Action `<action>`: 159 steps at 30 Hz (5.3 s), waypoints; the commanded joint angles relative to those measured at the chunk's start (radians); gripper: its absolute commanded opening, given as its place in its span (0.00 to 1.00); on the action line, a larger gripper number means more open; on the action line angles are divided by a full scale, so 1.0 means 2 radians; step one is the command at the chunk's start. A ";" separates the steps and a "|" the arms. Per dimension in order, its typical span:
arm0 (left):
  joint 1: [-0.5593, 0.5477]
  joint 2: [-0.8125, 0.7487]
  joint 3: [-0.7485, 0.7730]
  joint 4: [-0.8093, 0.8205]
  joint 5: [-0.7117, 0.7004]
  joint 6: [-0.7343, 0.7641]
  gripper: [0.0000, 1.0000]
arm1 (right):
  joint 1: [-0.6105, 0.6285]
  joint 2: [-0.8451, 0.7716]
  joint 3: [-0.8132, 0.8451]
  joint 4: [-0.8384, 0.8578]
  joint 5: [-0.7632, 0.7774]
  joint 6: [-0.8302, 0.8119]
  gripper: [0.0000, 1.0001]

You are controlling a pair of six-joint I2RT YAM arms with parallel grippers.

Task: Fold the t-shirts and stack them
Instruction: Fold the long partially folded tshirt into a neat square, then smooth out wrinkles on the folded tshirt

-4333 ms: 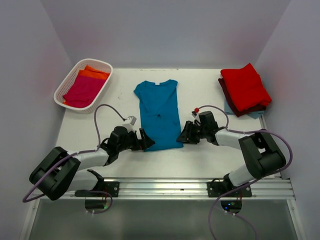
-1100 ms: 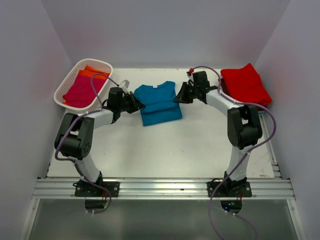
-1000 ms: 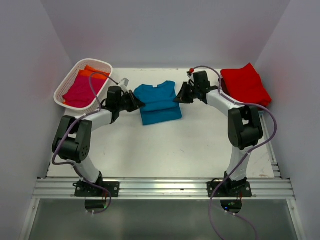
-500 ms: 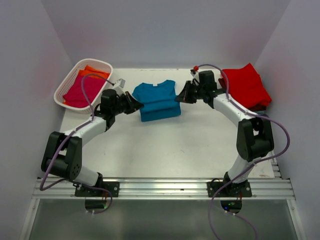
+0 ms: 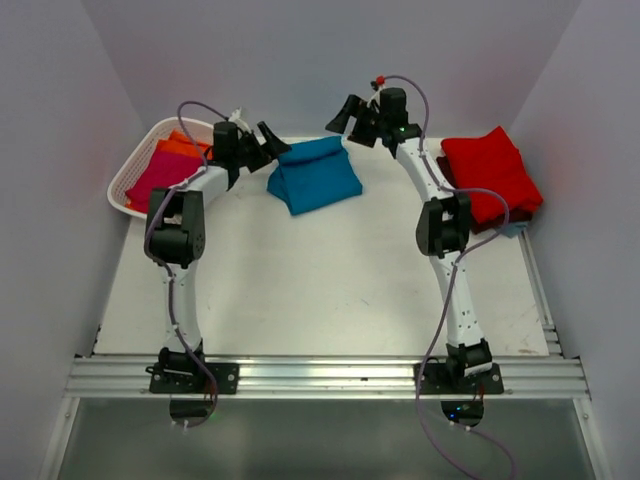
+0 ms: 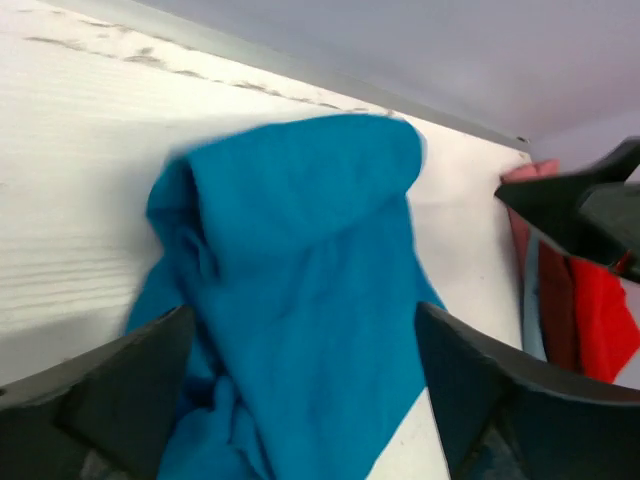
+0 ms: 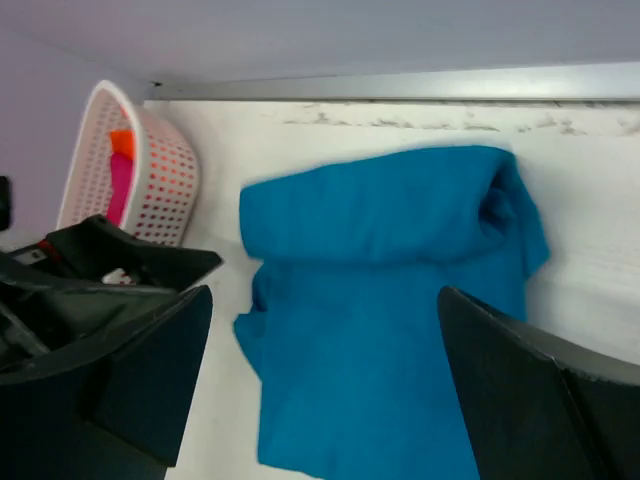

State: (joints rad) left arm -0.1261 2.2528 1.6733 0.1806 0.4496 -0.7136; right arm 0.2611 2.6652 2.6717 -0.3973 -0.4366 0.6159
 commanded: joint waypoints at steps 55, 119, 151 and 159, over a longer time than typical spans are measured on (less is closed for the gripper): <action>-0.196 -0.237 -0.483 0.023 0.034 0.004 0.06 | 0.139 -0.417 -0.886 0.126 0.158 -0.035 0.00; -0.231 -0.570 -0.518 -0.218 -0.160 -0.041 0.43 | 0.136 -0.470 -0.776 0.143 0.069 -0.070 0.43; -0.219 -0.372 -0.623 0.105 -0.178 -0.072 0.31 | 0.114 -0.290 -0.736 0.215 0.036 -0.038 0.06; -0.197 -0.396 -0.600 -0.025 -0.239 -0.016 0.28 | 0.086 -0.314 -0.756 0.201 0.072 -0.032 0.00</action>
State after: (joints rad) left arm -0.5514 1.4616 0.4477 0.3286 0.0925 -0.8364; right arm 0.4793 2.0445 1.1931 0.0586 -0.4358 0.5694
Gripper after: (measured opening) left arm 0.289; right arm 0.011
